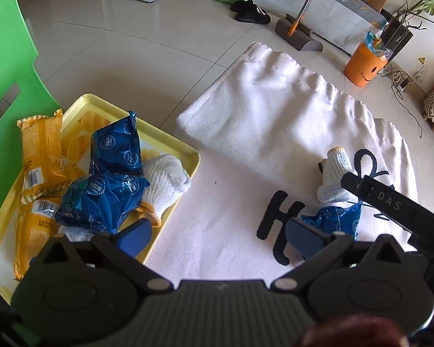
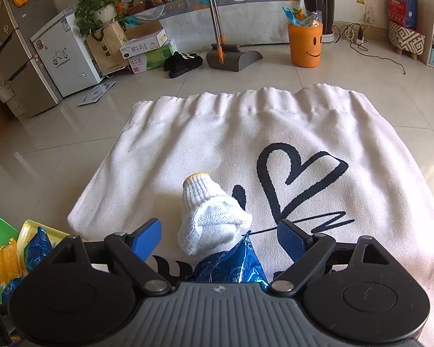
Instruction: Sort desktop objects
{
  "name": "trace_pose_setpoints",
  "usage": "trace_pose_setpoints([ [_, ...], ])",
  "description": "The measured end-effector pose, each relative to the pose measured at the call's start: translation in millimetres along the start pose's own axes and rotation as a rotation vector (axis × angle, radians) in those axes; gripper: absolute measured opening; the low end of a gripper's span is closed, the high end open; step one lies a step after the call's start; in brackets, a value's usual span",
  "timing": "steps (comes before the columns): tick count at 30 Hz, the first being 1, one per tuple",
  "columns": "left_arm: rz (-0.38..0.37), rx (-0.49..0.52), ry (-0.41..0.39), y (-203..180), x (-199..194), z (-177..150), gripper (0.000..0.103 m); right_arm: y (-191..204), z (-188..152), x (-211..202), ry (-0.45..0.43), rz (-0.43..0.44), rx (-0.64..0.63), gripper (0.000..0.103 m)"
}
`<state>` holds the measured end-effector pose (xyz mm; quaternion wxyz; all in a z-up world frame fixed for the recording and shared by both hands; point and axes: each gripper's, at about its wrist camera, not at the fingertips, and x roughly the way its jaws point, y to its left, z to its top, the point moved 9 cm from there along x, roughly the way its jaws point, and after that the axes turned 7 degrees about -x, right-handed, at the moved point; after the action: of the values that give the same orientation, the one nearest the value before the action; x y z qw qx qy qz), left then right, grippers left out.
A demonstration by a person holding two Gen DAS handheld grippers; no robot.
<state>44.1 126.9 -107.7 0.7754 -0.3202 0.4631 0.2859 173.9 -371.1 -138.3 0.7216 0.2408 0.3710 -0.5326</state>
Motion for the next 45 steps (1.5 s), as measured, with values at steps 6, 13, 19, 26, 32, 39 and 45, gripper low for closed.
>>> trace_pose_setpoints([
  [6, 0.005, 0.034, 0.015, -6.5, 4.9, -8.3, 0.102, 2.3, 12.2, 22.2, -0.006, -0.020, -0.059, 0.086],
  [13, 0.018, 0.050, 0.031, -10.2, 12.2, -12.6, 0.102, -0.8, 4.2, 41.2, 0.023, 0.041, -0.017, 0.065],
  [19, 0.010, 0.062, 0.033, -17.2, 10.8, -15.7, 0.102, -6.1, -7.3, 24.8, 0.046, 0.113, 0.002, 0.052],
  [26, -0.015, 0.073, 0.031, -24.4, 2.7, -20.6, 0.102, -22.7, -61.3, 8.0, 0.205, 0.174, 0.141, 0.040],
  [32, -0.039, 0.067, 0.037, -27.1, -3.1, -25.1, 0.102, -21.2, -108.9, -15.4, 0.307, 0.124, 0.142, 0.040],
  [39, -0.051, 0.065, 0.048, -30.9, -7.8, -34.8, 0.102, -32.6, -152.9, -54.3, 0.384, 0.084, 0.218, 0.042],
  [45, -0.064, 0.100, 0.074, -42.5, -5.4, -52.0, 0.102, -47.1, -147.8, -73.3, 0.321, 0.153, 0.338, 0.047],
])
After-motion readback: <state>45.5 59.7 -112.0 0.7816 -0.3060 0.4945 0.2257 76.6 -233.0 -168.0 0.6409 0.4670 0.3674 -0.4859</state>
